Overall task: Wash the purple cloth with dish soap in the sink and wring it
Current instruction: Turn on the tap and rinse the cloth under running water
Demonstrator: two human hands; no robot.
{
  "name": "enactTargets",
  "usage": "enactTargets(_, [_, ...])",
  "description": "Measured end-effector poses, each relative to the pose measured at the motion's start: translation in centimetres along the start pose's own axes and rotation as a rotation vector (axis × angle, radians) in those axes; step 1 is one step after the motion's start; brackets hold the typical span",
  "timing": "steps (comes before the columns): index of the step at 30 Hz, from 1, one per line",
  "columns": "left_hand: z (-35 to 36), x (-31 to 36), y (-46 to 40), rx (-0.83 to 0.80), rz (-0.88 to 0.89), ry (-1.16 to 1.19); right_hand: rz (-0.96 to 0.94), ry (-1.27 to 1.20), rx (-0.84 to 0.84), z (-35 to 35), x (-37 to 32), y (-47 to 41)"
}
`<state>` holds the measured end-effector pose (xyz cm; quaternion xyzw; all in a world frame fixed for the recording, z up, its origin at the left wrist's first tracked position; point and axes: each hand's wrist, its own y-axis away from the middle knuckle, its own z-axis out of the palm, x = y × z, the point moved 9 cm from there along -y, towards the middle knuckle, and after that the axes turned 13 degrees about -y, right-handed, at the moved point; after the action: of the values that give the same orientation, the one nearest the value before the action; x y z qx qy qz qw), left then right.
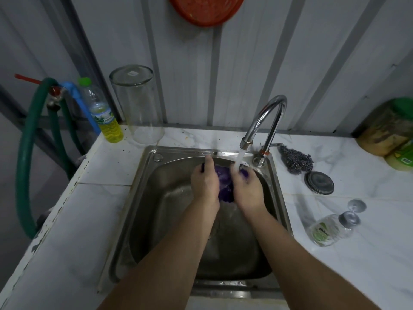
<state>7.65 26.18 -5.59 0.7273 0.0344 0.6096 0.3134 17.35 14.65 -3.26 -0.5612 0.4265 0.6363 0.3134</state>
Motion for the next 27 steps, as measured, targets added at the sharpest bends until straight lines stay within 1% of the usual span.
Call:
enactTargets(2, [0.5,-0.1,0.1,-0.075,-0.065,0.12,-0.239,0.074,-0.039,0.6,-1.6,2.9])
enactTargets(3, [0.6,0.1,0.1,-0.126,-0.049,0.086,-0.339,0.137,-0.07,1.2,-2.2,4.4])
enactTargets(4, [0.8,-0.1,0.4,-0.192,-0.035,0.049,-0.398,0.183,-0.086,1.8,-2.5,5.6])
enactTargets(5, [1.1,-0.4,0.8,-0.254,-0.034,0.047,-0.398,0.202,-0.086,2.2,-2.6,6.0])
enactTargets(7, [1.3,-1.3,1.9,-0.294,-0.061,0.059,-0.344,0.232,-0.025,2.1,-2.6,5.4])
enactTargets(9, [2.1,-1.7,2.7,-0.295,-0.145,0.138,-0.261,0.258,0.026,1.7,-2.6,3.0])
enactTargets(10, [2.7,-1.7,2.6,-0.297,-0.168,0.143,-0.191,0.229,0.043,1.2,-2.2,1.4])
enactTargets(11, [2.9,-1.7,2.5,-0.277,-0.167,0.057,-0.107,0.18,0.061,0.7,-1.3,-0.3])
enactTargets(14, [2.6,-1.0,1.7,-0.199,-0.097,-0.092,0.177,0.053,0.079,-0.3,2.3,-3.6])
enactTargets(16, [2.4,-0.9,1.4,-0.176,-0.084,-0.101,0.344,-0.029,0.064,-0.3,4.4,-3.4])
enactTargets(17, [2.3,-0.8,1.5,-0.168,-0.091,-0.065,0.372,-0.047,0.071,-0.4,4.7,-2.8])
enactTargets(18, [2.3,-0.6,1.4,-0.165,-0.105,-0.016,0.34,-0.064,0.098,-0.8,4.6,-2.2])
enactTargets(19, [2.3,-0.5,1.1,-0.158,-0.128,0.018,0.26,-0.089,0.128,-1.3,4.1,-1.5])
enactTargets(21, [2.1,-0.3,0.5,-0.118,-0.17,0.031,0.041,-0.129,0.148,-2.0,2.2,0.8])
enactTargets(23, [1.8,-0.5,-0.1,-0.074,-0.188,0.057,-0.166,-0.104,0.078,-1.3,0.0,3.6])
enactTargets(24, [1.8,-0.6,-0.4,-0.072,-0.176,0.032,-0.234,-0.079,0.036,-0.6,-0.8,4.6])
enactTargets(25, [1.8,-0.7,-0.5,-0.09,-0.16,-0.004,-0.277,-0.055,0.014,0.1,-1.4,5.2])
enactTargets(27, [2.3,-0.9,0.0,-0.159,-0.156,-0.017,-0.276,-0.054,0.026,0.7,-1.7,5.0])
